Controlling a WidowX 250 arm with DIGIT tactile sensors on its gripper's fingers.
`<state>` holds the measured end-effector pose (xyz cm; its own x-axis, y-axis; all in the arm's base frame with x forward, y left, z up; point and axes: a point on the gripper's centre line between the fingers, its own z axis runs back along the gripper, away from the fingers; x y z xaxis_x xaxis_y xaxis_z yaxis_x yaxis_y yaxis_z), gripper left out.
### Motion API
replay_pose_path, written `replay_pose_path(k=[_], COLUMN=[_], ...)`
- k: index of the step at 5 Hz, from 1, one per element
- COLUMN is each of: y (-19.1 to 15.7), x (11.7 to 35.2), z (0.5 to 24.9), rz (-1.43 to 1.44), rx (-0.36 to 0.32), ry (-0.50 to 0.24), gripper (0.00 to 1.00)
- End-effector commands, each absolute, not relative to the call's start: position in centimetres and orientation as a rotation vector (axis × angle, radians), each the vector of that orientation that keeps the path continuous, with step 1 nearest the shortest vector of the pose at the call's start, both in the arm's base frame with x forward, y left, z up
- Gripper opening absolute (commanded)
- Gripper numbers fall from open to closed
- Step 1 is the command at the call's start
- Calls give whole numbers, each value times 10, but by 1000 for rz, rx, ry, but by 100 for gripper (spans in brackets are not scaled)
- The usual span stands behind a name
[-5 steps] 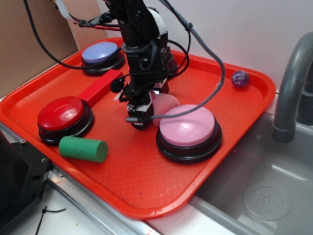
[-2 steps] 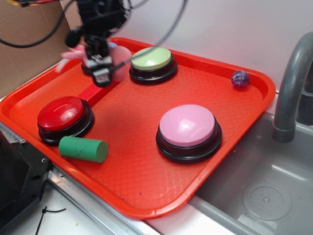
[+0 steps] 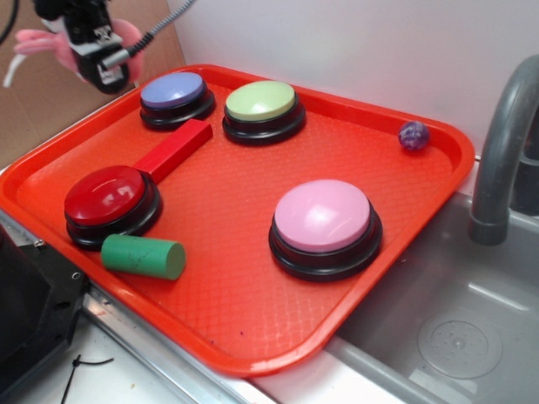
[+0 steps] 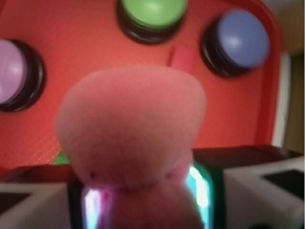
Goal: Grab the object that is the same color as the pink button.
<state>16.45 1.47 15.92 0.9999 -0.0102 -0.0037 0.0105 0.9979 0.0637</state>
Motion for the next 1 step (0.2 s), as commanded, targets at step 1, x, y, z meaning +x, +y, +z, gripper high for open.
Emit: replay_pose_path(k=[1], y=[9], x=[168], z=[176], rz=[92], rx=[81], ry=[-56], gripper=[0])
